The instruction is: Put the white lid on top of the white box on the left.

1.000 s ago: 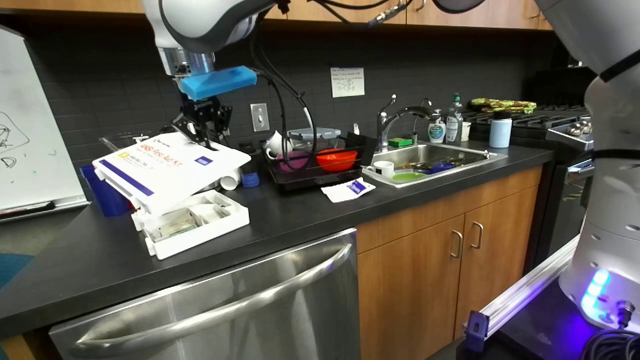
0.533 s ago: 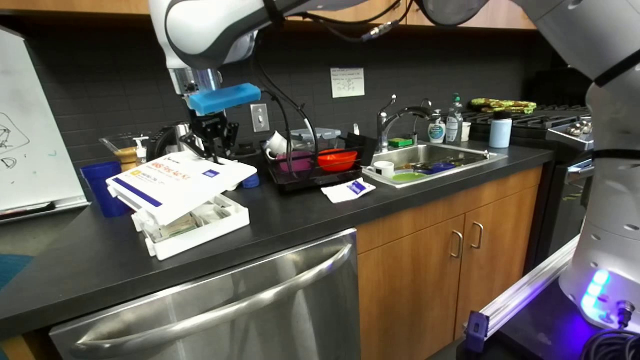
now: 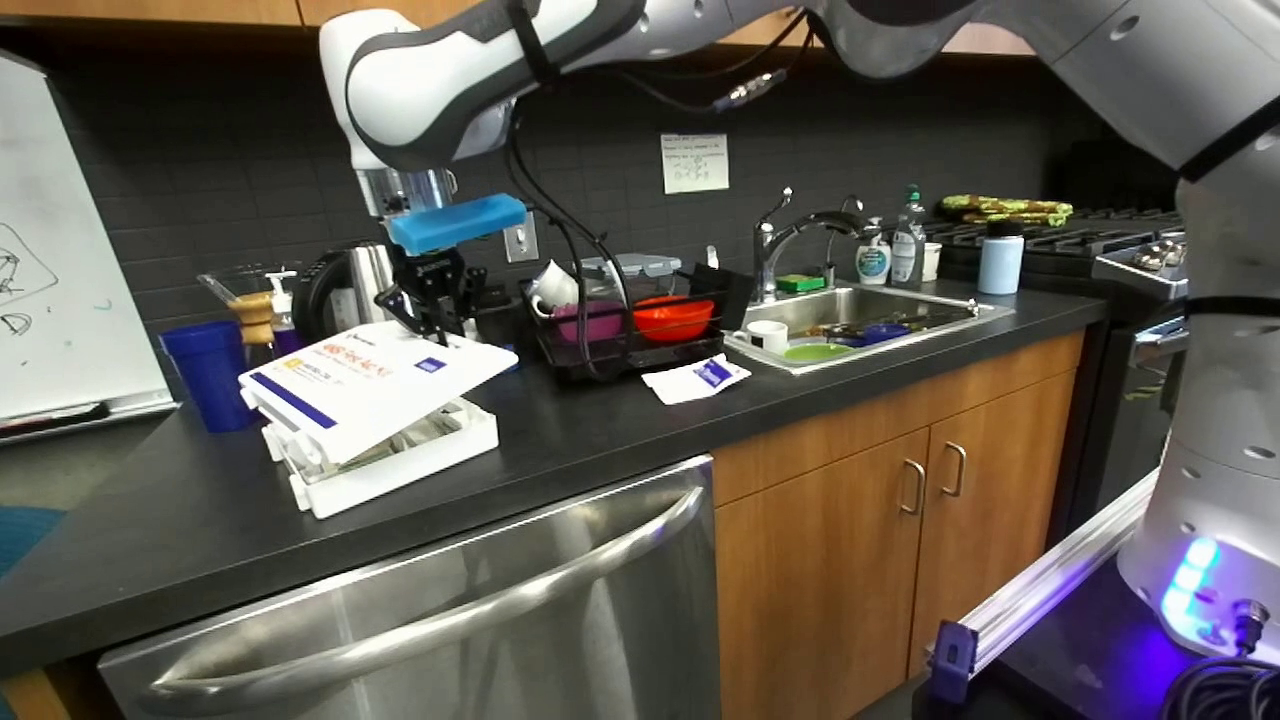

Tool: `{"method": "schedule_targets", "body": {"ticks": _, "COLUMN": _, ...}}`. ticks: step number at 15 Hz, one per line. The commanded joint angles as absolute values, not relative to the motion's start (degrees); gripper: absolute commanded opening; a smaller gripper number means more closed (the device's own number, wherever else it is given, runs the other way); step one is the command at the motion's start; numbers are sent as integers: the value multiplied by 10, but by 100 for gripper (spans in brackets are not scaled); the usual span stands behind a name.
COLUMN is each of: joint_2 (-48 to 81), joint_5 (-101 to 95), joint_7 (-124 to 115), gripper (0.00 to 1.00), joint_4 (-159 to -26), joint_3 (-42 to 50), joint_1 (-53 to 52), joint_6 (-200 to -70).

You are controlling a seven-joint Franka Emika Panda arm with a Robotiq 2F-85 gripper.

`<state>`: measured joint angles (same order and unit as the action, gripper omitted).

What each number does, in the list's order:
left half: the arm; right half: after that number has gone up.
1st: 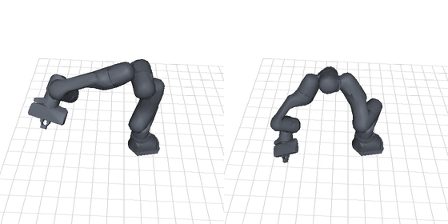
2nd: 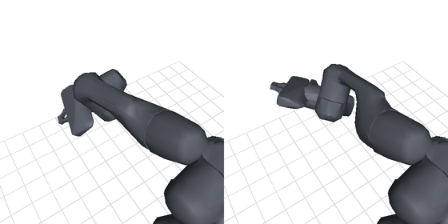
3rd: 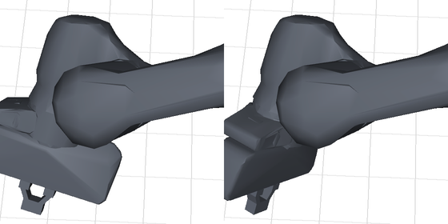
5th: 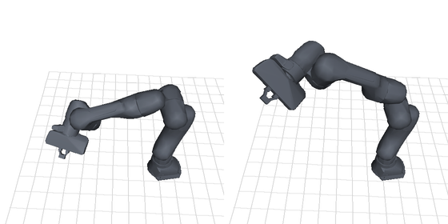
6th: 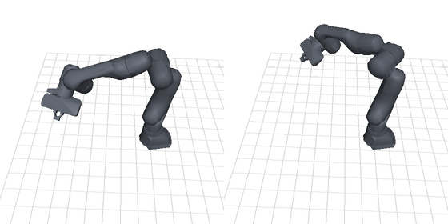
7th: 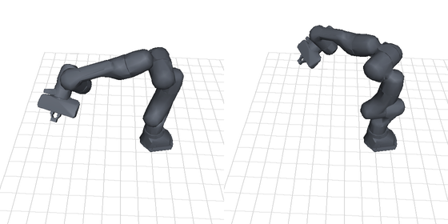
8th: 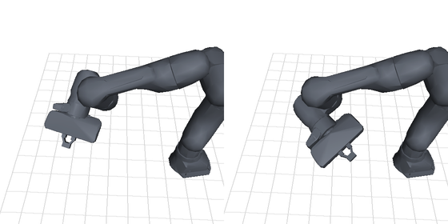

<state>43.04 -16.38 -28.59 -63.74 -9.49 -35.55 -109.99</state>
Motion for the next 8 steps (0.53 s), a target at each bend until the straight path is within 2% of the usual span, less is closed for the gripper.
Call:
{"method": "schedule_targets", "body": {"ticks": 1, "joint_2": 456, "joint_5": -146, "joint_7": -274, "gripper": 6, "joint_4": -599, "joint_3": -102, "joint_1": -344, "joint_6": -1091}}
{"method": "schedule_targets", "body": {"ticks": 8, "joint_2": 479, "joint_5": -138, "joint_7": -274, "gripper": 6, "joint_4": -562, "joint_3": -109, "joint_1": -342, "joint_6": -1093}}
